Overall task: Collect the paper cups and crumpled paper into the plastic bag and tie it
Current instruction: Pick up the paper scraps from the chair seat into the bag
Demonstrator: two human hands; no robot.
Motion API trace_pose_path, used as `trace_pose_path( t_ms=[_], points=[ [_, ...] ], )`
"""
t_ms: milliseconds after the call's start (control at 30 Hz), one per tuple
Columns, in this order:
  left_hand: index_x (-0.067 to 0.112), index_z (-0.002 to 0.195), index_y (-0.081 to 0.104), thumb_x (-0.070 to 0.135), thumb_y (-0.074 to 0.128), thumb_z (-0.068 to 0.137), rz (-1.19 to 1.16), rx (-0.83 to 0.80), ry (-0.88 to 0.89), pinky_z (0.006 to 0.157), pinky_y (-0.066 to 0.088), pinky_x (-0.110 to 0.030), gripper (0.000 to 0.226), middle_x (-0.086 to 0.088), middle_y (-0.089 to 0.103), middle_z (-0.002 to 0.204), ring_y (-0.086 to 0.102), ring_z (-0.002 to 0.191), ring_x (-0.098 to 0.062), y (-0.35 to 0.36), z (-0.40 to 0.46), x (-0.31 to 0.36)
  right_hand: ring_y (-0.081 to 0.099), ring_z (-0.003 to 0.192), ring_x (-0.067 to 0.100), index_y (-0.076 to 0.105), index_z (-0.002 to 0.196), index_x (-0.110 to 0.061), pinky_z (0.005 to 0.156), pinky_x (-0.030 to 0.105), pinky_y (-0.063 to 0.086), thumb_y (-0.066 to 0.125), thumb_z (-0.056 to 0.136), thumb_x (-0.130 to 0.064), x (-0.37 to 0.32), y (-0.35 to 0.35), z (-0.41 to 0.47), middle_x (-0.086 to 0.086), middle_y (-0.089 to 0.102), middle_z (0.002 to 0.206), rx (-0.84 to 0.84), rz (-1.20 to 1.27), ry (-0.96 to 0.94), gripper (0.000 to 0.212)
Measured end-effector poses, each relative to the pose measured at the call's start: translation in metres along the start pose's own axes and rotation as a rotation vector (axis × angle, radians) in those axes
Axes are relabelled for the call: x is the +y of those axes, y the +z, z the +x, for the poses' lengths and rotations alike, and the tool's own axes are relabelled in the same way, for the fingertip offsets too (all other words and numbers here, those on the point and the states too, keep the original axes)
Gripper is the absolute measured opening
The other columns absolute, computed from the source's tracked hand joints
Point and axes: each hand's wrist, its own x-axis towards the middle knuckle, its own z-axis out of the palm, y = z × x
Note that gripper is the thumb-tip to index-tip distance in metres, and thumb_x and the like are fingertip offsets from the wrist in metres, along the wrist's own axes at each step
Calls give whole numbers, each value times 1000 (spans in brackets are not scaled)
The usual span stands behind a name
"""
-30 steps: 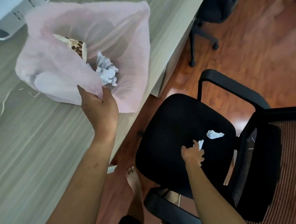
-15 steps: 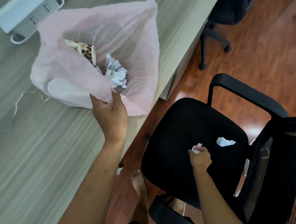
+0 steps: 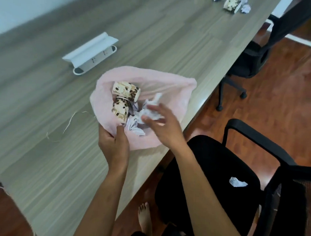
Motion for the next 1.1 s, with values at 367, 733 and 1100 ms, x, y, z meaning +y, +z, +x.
trace_pose_path(
  t_ms=[367,733,1100],
  points=[
    [7,106,63,9,56,85,-42,-26,6,74,48,-23,22,1,68,95,64,87,-15,-6,27,8,67,80,24,66,85,-10,71,38,60,73,70,-26,76,-30,48,5,71,92,518,235,537,23],
    [6,115,63,17,56,87,19,-240,50,88,51,-31,31,0,68,103,65,98,-20,55,-2,17,66,77,17,68,92,-10,66,33,58,68,87,-19,114,-78,-38,-1,70,82,697,351,436,10],
    [3,112,61,15,55,88,48,-246,106,81,50,-22,27,2,65,98,62,89,-12,73,-49,-10,62,90,16,70,95,-24,82,39,53,51,96,-45,214,-130,-90,-7,68,96,761,241,682,28]
  ],
)
